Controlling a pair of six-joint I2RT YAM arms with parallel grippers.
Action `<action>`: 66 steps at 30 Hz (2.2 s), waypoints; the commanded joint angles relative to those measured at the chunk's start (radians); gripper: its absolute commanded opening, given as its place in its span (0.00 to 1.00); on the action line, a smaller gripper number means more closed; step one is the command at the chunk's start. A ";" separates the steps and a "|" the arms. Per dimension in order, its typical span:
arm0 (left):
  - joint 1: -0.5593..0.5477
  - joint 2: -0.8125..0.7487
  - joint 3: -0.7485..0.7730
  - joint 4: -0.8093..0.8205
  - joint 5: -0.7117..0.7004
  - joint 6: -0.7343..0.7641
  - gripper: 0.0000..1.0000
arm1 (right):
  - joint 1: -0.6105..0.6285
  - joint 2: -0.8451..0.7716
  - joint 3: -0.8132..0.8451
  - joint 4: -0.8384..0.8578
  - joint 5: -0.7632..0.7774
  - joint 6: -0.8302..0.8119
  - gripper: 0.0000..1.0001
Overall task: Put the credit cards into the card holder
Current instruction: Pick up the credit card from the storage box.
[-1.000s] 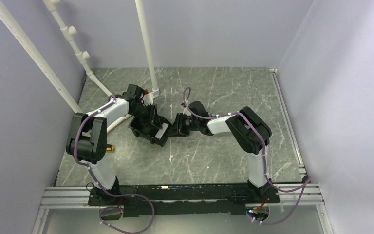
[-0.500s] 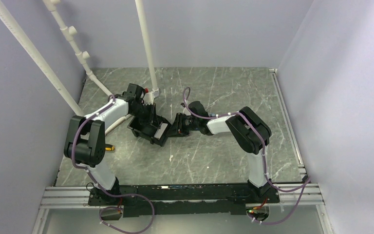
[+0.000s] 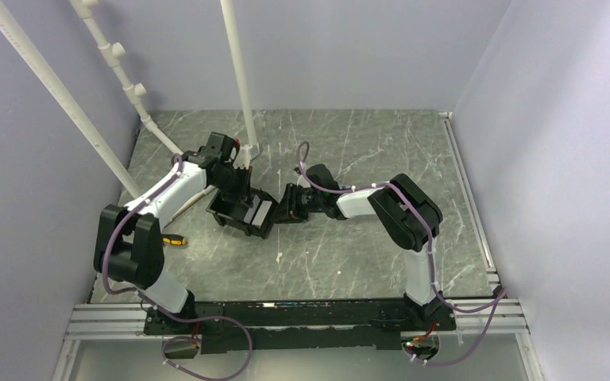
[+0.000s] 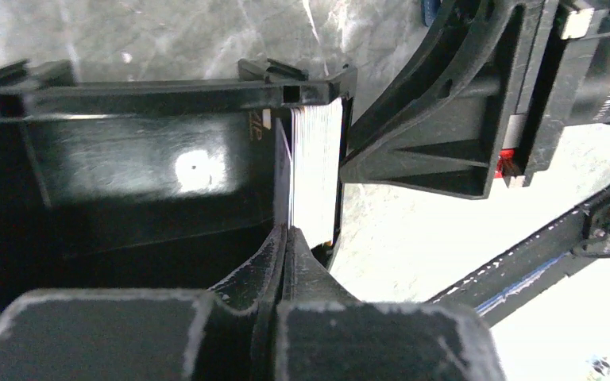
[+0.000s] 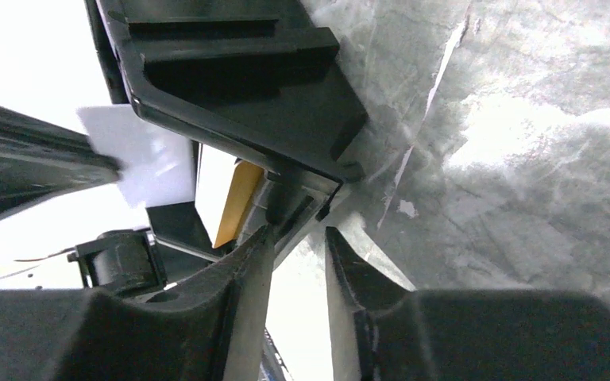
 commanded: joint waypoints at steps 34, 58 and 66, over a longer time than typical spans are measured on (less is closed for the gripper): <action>-0.009 -0.361 0.070 0.632 0.348 -0.626 0.00 | -0.174 -0.621 -0.279 0.650 0.028 0.354 0.52; -0.077 -0.238 0.011 0.486 0.216 -0.560 0.46 | -0.331 -0.648 -0.460 0.555 -0.043 0.287 0.00; -0.204 0.062 0.203 0.269 0.102 -0.404 0.53 | -0.466 -0.595 -0.302 -0.459 0.006 -0.401 0.00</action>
